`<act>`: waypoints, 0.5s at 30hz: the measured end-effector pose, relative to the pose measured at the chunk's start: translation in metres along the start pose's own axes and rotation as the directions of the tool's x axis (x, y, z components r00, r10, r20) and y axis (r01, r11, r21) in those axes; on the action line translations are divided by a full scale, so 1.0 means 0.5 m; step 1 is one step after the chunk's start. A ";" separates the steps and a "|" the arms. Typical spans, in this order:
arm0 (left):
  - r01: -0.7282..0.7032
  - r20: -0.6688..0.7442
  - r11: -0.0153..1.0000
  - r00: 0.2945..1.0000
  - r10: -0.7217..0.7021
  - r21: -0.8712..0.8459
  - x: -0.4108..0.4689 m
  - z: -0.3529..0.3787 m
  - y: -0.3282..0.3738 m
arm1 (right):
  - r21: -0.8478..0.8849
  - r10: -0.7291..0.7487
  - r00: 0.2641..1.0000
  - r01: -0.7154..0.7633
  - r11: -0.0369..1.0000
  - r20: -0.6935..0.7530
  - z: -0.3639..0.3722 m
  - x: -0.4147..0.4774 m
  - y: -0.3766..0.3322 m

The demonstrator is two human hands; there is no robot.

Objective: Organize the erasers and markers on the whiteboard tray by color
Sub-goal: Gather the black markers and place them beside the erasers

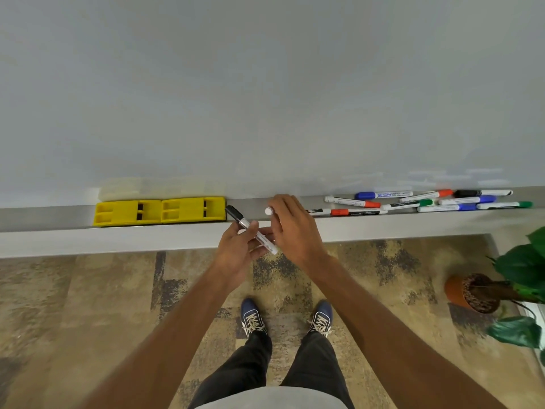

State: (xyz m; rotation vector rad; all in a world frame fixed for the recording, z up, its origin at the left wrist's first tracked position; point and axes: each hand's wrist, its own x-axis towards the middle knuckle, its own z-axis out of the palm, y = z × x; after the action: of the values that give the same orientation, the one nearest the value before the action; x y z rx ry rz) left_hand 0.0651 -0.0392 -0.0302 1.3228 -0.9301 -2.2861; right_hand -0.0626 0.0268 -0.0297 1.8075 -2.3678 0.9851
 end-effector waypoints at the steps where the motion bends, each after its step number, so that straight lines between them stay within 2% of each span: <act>1: 0.008 0.017 0.999 1.000 -0.007 -0.033 0.000 0.004 0.000 | 0.058 0.056 0.997 -0.054 0.997 -0.045 -0.005 -0.006 -0.006; 3: 0.022 0.052 0.997 0.999 -0.018 -0.080 0.001 0.012 0.001 | 0.219 0.206 0.970 -0.175 0.960 -0.128 -0.015 -0.019 -0.018; 5: 0.048 0.085 0.989 0.996 -0.036 -0.143 0.000 0.022 0.003 | 0.412 0.403 0.898 -0.305 0.859 -0.176 -0.026 -0.032 -0.032; 7: 0.082 0.117 0.975 0.991 -0.059 -0.208 -0.004 0.033 0.004 | 0.603 0.621 0.776 -0.445 0.662 -0.110 -0.039 -0.041 -0.047; 9: 0.101 0.151 0.962 0.986 -0.064 -0.253 -0.006 0.043 0.003 | 0.718 0.753 0.658 -0.520 0.462 -0.007 -0.045 -0.050 -0.051; 12: 0.118 0.193 0.947 0.979 -0.061 -0.300 -0.009 0.058 0.002 | 0.839 0.826 0.543 -0.512 0.183 0.152 -0.057 -0.063 -0.051; 15: 0.148 0.214 0.925 0.974 -0.075 -0.350 -0.011 0.076 -0.001 | 0.888 0.825 0.448 -0.440 -0.132 0.344 -0.072 -0.079 -0.049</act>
State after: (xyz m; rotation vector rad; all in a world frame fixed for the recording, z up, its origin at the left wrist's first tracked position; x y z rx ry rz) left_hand 0.0354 -0.0217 -0.0135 1.0272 -0.4560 -2.5558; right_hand -0.0405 0.0748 -0.0038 -0.2510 -2.4283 2.9891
